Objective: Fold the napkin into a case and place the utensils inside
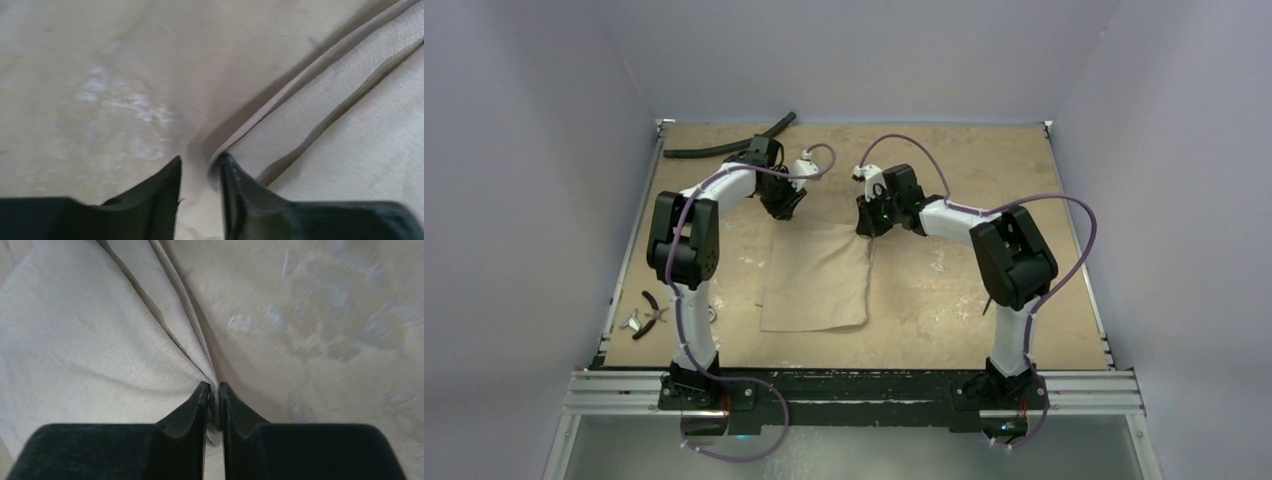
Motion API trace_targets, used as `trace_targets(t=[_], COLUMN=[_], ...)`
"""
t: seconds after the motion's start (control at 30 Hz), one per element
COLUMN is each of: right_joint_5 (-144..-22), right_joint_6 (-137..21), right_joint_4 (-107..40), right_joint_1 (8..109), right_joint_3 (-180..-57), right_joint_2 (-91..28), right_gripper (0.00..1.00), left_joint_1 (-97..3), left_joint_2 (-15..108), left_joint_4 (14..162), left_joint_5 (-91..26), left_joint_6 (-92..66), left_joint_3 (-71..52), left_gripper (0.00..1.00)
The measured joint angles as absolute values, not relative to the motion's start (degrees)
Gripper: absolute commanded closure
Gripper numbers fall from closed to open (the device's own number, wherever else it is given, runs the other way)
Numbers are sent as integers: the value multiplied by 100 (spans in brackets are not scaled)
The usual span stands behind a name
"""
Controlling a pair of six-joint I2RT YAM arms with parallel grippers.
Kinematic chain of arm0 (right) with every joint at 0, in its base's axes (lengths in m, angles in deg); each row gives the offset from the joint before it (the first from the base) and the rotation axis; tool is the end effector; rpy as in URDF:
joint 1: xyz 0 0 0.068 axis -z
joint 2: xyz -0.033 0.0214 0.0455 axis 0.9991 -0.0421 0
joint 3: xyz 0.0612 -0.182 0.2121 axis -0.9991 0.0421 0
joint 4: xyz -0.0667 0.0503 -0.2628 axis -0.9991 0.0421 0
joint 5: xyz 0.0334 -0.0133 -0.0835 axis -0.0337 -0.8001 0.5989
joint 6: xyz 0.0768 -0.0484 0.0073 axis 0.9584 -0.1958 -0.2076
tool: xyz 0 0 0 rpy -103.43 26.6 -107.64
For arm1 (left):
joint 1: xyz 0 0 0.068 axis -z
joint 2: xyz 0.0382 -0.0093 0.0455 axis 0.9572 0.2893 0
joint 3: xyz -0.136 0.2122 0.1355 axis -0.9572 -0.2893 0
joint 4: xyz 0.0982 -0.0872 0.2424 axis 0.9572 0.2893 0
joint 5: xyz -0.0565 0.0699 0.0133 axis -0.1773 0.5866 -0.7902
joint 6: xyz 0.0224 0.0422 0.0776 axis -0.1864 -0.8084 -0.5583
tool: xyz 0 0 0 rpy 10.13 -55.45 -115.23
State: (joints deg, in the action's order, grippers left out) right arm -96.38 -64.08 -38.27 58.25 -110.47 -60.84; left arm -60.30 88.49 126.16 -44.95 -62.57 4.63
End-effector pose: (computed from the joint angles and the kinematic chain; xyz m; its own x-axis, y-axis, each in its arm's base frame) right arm 0.3912 0.2540 0.1452 -0.5584 -0.2968 -0.7746 -0.6951 0.6772 0.2416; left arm 0.4408 -0.1303 0.1349 -0.5041 0.7055 -0.4981 0.8216 0.5695 -0.0248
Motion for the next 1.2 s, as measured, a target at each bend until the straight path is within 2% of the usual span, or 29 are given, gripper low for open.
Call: trace_targets(t=[0.1,0.17,0.23,0.27,0.47,0.63,0.87,1.0,1.2], right_joint_5=[-9702,-9710,-9702,-9697,-9313,-9153,-9293,-9319,-9199], right_joint_6=[-6522,-6596,-6629,-6651,-6583,-6126,-5431,-5318,-5328], right_joint_4=[-3886,-3914,-3921,-3912,-3873,-4128,-4806,-4828,-4758], right_joint_1=[5978,6072,6142,6177,6262,6286,6273,6225,5921], right_joint_3=[-11510,-11713,-11827,-11853,-11766,-11060,-10323,-10157,-10323], right_joint_2=[-6311,-6440,-6575,-6634,-6685,-5874,-5015,-5113,-5559], right_gripper=[71,63,54,53,46,41,48,53,53], left_joint_1=[-6041,-6047,-6049,-6058,-6192,-6261,-6248,-6248,-6248], left_joint_2=[8960,8928,8897,8875,8770,8630,9006,9245,9264], left_joint_4=[12216,11982,11860,11827,12292,12535,12480,12493,12434], left_joint_5=[-4016,-3739,-3555,-3512,-4062,-4620,-4690,-4653,-4548], left_joint_6=[-5942,-5778,-5676,-5660,-5691,-5719,-5676,-5722,-5840], left_joint_3=[668,688,688,688,1101,1162,1223,1215,1127], left_gripper=[35,27,24,24,33,43,49,54,60])
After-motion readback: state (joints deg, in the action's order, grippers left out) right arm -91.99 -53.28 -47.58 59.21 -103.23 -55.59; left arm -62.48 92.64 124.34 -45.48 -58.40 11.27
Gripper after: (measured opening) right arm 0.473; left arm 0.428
